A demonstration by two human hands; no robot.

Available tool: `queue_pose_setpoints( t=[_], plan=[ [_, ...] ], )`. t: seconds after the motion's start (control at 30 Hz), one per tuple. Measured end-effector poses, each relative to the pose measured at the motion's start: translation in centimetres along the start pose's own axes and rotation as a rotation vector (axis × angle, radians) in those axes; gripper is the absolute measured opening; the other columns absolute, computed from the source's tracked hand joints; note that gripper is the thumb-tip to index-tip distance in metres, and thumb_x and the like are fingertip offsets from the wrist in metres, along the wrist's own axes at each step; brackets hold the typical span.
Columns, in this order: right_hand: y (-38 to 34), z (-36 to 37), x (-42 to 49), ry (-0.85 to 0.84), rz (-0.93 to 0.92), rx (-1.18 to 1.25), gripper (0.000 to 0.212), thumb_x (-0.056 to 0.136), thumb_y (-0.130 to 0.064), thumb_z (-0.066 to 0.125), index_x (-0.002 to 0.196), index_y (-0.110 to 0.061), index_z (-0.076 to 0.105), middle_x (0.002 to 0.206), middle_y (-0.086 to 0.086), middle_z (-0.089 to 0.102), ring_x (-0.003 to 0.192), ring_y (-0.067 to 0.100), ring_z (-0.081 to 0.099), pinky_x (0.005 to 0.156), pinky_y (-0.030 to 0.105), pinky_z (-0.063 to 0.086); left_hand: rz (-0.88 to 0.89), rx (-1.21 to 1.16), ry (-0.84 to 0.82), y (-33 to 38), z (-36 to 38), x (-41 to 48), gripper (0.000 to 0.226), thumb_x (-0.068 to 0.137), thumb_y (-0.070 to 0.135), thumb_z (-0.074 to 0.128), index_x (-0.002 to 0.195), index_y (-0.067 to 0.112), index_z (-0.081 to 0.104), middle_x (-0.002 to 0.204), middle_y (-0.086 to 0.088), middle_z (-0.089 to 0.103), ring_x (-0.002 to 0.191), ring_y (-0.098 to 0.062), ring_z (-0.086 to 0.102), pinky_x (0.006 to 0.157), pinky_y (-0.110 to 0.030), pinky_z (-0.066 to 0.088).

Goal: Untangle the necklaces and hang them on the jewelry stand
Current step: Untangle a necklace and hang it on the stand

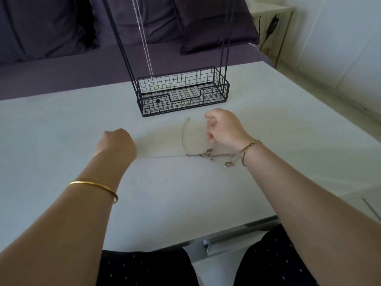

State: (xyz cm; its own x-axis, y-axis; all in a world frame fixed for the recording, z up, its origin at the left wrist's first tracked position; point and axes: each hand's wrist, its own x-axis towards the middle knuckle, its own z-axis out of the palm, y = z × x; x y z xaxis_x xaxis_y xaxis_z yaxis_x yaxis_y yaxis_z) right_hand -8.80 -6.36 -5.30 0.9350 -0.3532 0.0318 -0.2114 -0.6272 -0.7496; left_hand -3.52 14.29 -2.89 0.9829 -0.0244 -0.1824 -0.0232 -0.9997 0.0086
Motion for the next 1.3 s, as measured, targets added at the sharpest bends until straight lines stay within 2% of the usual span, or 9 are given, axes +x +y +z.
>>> queue_pose_setpoints(
  t=[0.13, 0.23, 0.3, 0.57, 0.7, 0.83, 1.03, 1.17, 1.3],
  plan=[
    [0.0, -0.6, -2.0, 0.012, -0.087, -0.154, 0.02, 0.085, 0.0, 0.054, 0.096, -0.004, 0.07, 0.101, 0.005, 0.07, 0.096, 0.018, 0.062, 0.083, 0.022, 0.047, 0.12, -0.123, 0.097, 1.5, -1.0, 0.0, 0.026, 0.088, 0.003, 0.051, 0.112, 0.005, 0.057, 0.123, -0.018, 0.048, 0.109, -0.035, 0.051, 0.083, -0.04, 0.044],
    [-1.0, -0.1, -3.6, -0.139, -0.15, -0.203, 0.009, 0.081, -0.01, 0.066, 0.086, -0.005, 0.072, 0.088, 0.001, 0.07, 0.08, 0.013, 0.062, 0.065, 0.019, 0.049, 0.462, -0.273, -0.045, 3.4, -0.9, -1.2, 0.01, 0.085, 0.01, 0.063, 0.093, 0.012, 0.068, 0.102, -0.005, 0.063, 0.09, -0.021, 0.057, 0.067, -0.025, 0.04],
    [-1.2, 0.7, -3.9, -0.182, -0.195, -0.335, 0.01, 0.08, -0.021, 0.071, 0.086, -0.013, 0.07, 0.088, -0.003, 0.061, 0.088, 0.016, 0.059, 0.073, 0.026, 0.048, 0.576, -0.211, -0.134, 4.3, -0.1, -1.8, 0.014, 0.083, 0.017, 0.069, 0.096, 0.011, 0.069, 0.099, -0.003, 0.062, 0.089, -0.02, 0.058, 0.066, -0.025, 0.04],
    [-1.1, 2.3, -4.1, -0.104, -0.317, -0.664, 0.017, 0.091, -0.02, 0.049, 0.091, -0.013, 0.064, 0.1, 0.005, 0.058, 0.099, 0.025, 0.05, 0.074, 0.031, 0.036, 0.612, -0.193, -0.152, 4.5, 1.3, -1.6, 0.009, 0.088, 0.014, 0.063, 0.081, 0.016, 0.058, 0.102, -0.007, 0.062, 0.091, -0.022, 0.055, 0.071, -0.027, 0.038],
    [-1.0, 1.6, -4.2, -0.14, -0.174, -0.131, 0.012, 0.086, -0.01, 0.052, 0.075, -0.014, 0.055, 0.076, 0.001, 0.064, 0.077, 0.019, 0.063, 0.07, 0.037, 0.05, 0.589, -0.314, -0.144, 4.6, 1.2, -1.7, 0.01, 0.092, 0.013, 0.055, 0.092, 0.006, 0.061, 0.103, -0.011, 0.061, 0.091, -0.025, 0.056, 0.068, -0.031, 0.041],
    [-1.1, 0.4, -4.9, -0.091, -0.052, 0.213, 0.014, 0.09, -0.003, 0.049, 0.079, -0.011, 0.052, 0.069, 0.0, 0.064, 0.055, 0.001, 0.059, 0.052, 0.021, 0.046, 0.473, -0.759, -0.262, 4.6, 0.0, -2.3, 0.017, 0.095, 0.005, 0.048, 0.079, 0.009, 0.052, 0.087, -0.005, 0.066, 0.075, -0.015, 0.063, 0.059, -0.021, 0.047],
    [-1.3, 0.0, -5.7, -0.069, 0.109, 0.59, 0.019, 0.096, 0.0, 0.043, 0.085, -0.013, 0.052, 0.064, 0.0, 0.052, 0.051, 0.011, 0.058, 0.071, 0.041, 0.052, 0.406, -0.88, -0.337, 4.3, -0.9, -3.0, 0.019, 0.093, -0.001, 0.04, 0.086, 0.011, 0.054, 0.077, -0.002, 0.06, 0.06, -0.01, 0.053, 0.056, -0.022, 0.045],
    [-1.8, -0.6, -5.9, -0.016, 0.148, 0.692, 0.023, 0.096, 0.002, 0.04, 0.086, -0.013, 0.054, 0.065, 0.001, 0.045, 0.04, 0.005, 0.038, 0.049, 0.023, 0.046, 0.404, -0.888, -0.299, 4.0, -1.7, -3.1, 0.024, 0.089, 0.001, 0.044, 0.086, 0.013, 0.064, 0.073, 0.0, 0.06, 0.063, -0.013, 0.045, 0.061, -0.024, 0.039],
    [-1.8, -0.9, -5.7, 0.044, 0.13, 0.6, 0.025, 0.095, -0.002, 0.041, 0.085, -0.017, 0.057, 0.066, -0.002, 0.046, 0.039, 0.002, 0.036, 0.049, 0.023, 0.038, 0.417, -0.885, -0.294, 3.8, -1.9, -3.3, 0.017, 0.086, 0.007, 0.059, 0.082, 0.019, 0.071, 0.072, 0.004, 0.057, 0.064, -0.011, 0.044, 0.065, -0.024, 0.038]
  ],
)
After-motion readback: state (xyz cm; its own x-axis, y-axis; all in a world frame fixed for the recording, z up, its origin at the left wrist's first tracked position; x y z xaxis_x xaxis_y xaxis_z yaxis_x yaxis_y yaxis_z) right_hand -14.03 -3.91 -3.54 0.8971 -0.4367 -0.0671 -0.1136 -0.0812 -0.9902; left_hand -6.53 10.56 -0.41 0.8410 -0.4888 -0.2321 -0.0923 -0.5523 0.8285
